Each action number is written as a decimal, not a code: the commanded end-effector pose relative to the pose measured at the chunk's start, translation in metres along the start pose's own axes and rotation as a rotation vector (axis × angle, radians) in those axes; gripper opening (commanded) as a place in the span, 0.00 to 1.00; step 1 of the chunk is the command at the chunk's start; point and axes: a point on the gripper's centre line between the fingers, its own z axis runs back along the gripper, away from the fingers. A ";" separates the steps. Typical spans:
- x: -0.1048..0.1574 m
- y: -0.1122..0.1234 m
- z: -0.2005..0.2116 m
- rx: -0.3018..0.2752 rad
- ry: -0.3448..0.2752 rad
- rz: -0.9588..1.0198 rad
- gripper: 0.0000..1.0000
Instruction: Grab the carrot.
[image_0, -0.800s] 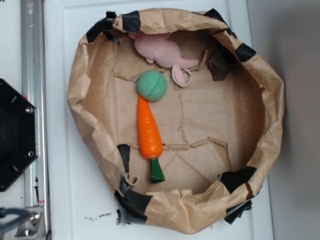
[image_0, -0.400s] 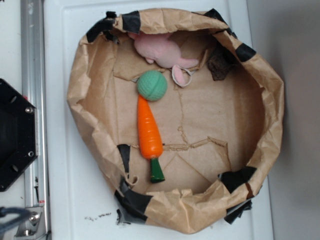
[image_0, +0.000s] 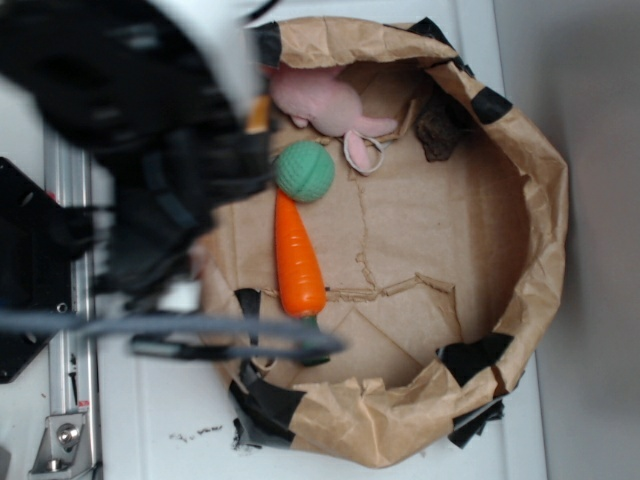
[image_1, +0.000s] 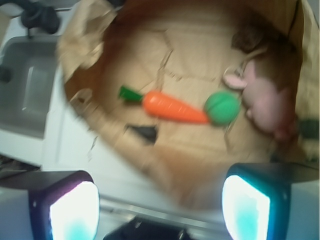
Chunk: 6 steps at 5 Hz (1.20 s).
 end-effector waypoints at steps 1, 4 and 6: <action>0.024 0.000 -0.069 0.050 0.063 -0.279 1.00; 0.030 0.013 -0.115 0.074 0.067 -0.360 1.00; 0.013 -0.006 -0.148 0.142 0.055 -0.574 1.00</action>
